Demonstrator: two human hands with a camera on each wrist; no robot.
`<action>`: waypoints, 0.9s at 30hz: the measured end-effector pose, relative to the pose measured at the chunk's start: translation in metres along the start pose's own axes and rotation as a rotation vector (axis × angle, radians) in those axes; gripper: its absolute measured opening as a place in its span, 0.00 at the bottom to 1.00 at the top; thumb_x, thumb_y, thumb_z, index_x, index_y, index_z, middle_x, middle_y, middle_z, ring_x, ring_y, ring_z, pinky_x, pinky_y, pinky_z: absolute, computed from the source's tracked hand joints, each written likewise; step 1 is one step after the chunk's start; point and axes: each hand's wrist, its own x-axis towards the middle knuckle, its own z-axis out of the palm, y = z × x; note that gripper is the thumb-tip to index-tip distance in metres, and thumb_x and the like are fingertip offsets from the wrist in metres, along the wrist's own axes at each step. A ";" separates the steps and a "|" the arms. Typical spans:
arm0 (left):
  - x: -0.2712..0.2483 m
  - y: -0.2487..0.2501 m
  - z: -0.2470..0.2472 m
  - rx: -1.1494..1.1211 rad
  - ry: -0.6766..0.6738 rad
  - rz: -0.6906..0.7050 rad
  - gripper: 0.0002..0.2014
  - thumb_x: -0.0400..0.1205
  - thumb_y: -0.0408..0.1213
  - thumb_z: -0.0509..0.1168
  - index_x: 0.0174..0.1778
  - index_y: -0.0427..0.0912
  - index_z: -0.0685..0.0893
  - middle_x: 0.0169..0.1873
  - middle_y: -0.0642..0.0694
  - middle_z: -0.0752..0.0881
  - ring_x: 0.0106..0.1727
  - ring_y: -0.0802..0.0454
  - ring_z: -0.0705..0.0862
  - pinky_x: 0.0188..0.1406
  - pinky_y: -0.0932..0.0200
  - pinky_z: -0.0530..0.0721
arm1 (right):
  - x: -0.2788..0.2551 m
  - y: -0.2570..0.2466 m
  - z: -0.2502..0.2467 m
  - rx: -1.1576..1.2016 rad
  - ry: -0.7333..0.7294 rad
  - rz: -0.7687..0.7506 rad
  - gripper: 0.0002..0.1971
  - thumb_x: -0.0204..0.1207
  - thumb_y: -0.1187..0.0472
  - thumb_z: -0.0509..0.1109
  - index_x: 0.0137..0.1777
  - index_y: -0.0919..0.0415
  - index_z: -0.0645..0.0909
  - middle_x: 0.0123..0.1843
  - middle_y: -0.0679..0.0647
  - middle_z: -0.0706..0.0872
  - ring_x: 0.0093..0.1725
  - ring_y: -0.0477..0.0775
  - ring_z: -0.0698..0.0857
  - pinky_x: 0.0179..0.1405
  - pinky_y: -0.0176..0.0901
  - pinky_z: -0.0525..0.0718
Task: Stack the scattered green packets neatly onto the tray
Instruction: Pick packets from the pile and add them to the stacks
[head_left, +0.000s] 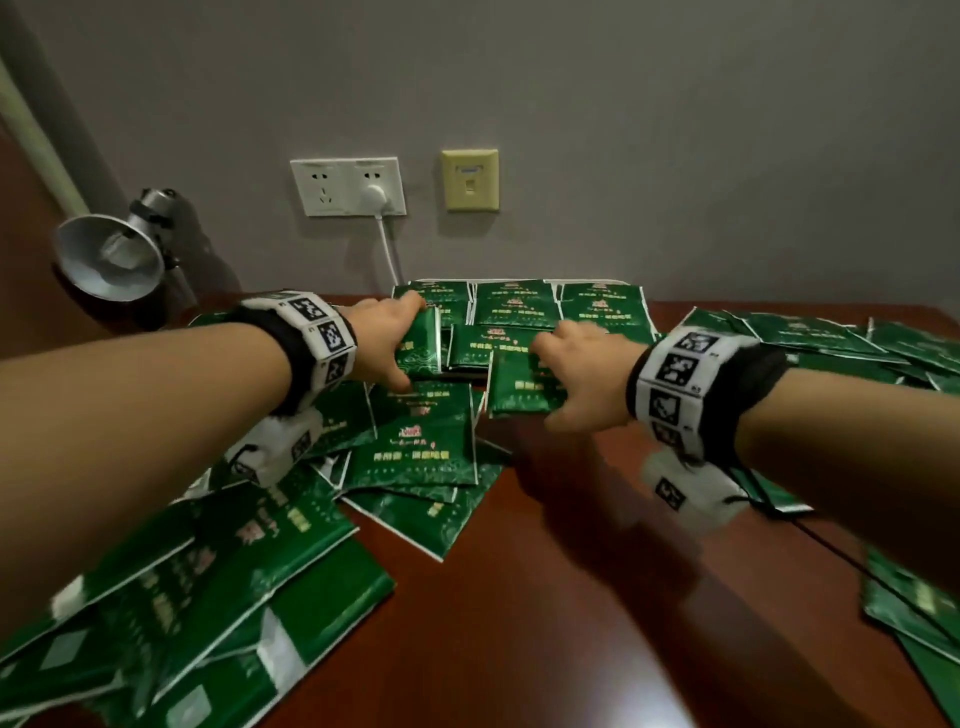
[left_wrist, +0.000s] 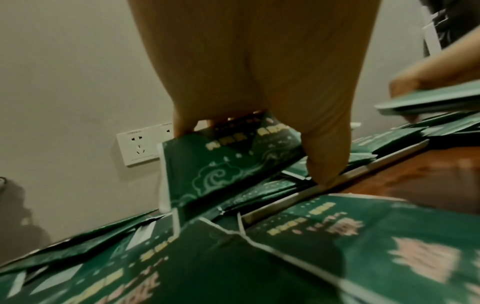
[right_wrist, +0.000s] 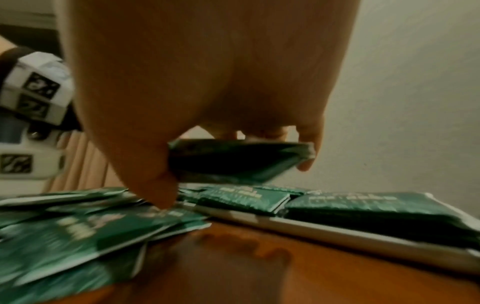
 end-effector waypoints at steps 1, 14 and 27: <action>0.011 -0.003 0.001 0.023 -0.010 0.019 0.41 0.66 0.48 0.81 0.69 0.43 0.67 0.61 0.41 0.80 0.61 0.42 0.78 0.62 0.45 0.80 | 0.017 0.003 -0.004 -0.012 0.033 0.033 0.40 0.65 0.39 0.74 0.72 0.57 0.66 0.64 0.58 0.71 0.66 0.62 0.72 0.62 0.57 0.79; 0.072 -0.008 0.032 0.145 0.056 0.059 0.40 0.71 0.62 0.73 0.77 0.54 0.70 0.63 0.43 0.74 0.67 0.42 0.73 0.61 0.46 0.78 | 0.107 -0.016 0.017 -0.105 0.004 0.159 0.49 0.60 0.24 0.70 0.74 0.55 0.66 0.69 0.59 0.72 0.68 0.65 0.72 0.62 0.61 0.77; 0.066 -0.009 0.024 0.021 -0.015 0.006 0.38 0.71 0.46 0.79 0.77 0.51 0.70 0.65 0.40 0.72 0.67 0.40 0.74 0.64 0.49 0.77 | 0.119 -0.029 0.015 0.065 -0.076 0.284 0.31 0.77 0.54 0.72 0.78 0.48 0.64 0.70 0.60 0.68 0.70 0.68 0.71 0.65 0.66 0.78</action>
